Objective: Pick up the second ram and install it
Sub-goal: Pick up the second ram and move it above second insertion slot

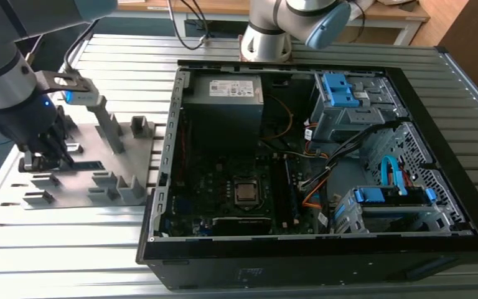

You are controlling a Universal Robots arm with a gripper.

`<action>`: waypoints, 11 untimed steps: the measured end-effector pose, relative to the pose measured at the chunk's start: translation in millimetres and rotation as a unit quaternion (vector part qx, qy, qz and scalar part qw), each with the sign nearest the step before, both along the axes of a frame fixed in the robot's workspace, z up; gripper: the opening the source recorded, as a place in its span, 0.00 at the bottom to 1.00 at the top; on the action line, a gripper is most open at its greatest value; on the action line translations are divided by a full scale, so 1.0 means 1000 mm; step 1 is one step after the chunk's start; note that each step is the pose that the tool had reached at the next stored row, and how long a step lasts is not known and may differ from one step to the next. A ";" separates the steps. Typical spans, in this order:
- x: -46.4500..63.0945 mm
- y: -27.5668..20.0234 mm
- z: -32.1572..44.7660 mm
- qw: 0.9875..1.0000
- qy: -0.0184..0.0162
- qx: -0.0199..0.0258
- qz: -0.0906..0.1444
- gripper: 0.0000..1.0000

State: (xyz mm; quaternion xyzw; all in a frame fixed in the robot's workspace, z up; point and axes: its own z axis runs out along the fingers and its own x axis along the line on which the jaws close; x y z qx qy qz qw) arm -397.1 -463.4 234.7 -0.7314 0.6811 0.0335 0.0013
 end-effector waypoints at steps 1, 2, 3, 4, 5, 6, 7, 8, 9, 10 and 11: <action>0.000 0.0000 0.0011 1.000 0.000 0.000 0.000 0.13; 0.000 0.0000 0.0023 1.000 0.000 0.000 0.000 0.13; 0.000 0.0000 0.0035 1.000 0.000 0.000 0.000 0.13; 0.000 0.0000 0.0046 1.000 0.000 0.000 0.000 0.13; 0.000 0.0000 0.0057 1.000 0.000 0.000 0.000 0.13; 0.000 0.0000 0.0069 1.000 0.000 0.000 0.000 0.13; 0.000 0.0000 0.0081 1.000 0.000 0.000 0.000 0.13; 0.000 0.0000 0.0094 1.000 0.000 0.000 0.000 0.13; 0.000 0.0000 0.0106 1.000 0.000 0.000 0.000 0.13; 0.000 0.0000 0.0117 1.000 0.000 0.000 0.000 0.13; 0.000 0.0000 0.0129 1.000 0.000 0.000 0.000 0.13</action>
